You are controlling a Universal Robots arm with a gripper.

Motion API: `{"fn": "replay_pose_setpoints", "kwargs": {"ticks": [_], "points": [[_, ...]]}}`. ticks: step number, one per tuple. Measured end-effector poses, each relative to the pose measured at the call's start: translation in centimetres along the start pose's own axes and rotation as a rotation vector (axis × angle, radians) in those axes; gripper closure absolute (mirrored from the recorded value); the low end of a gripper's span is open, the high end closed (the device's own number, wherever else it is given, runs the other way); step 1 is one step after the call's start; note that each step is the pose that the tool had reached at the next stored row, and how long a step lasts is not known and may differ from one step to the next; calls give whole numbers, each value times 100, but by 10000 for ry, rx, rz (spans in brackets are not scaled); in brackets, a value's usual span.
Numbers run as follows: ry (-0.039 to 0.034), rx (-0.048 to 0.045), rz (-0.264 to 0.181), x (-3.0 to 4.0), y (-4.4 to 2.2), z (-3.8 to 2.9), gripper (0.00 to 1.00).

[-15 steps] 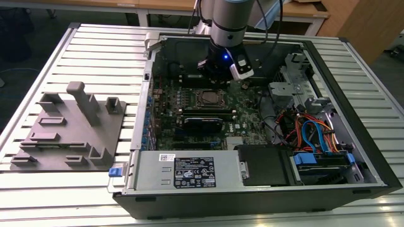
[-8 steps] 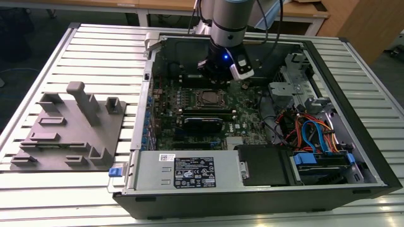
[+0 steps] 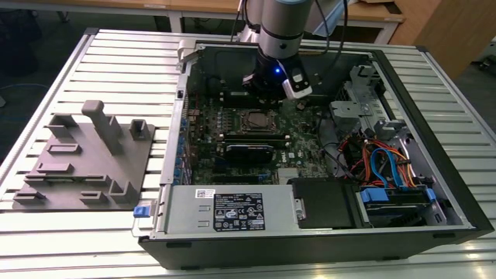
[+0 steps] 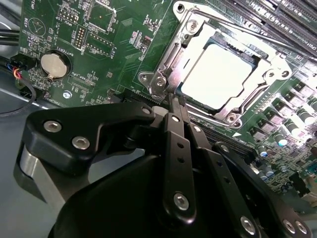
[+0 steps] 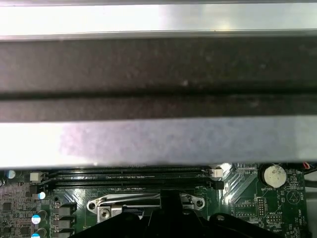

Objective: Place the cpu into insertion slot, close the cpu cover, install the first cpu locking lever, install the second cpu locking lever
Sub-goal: 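Install the second cpu locking lever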

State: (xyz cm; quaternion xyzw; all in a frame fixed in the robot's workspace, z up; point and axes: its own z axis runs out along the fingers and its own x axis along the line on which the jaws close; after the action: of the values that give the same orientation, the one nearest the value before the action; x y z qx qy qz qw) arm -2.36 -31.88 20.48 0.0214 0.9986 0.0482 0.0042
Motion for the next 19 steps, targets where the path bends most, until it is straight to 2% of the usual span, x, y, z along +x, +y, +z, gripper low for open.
{"fn": "replay_pose_setpoints", "kwargs": {"ticks": [7,10,19], "points": [[-1,-1,-1,-1,6,-68,90],[-2,-4,-2,-1,6,-72,90],[0,-1,-1,-4,-71,-80,90]]}}
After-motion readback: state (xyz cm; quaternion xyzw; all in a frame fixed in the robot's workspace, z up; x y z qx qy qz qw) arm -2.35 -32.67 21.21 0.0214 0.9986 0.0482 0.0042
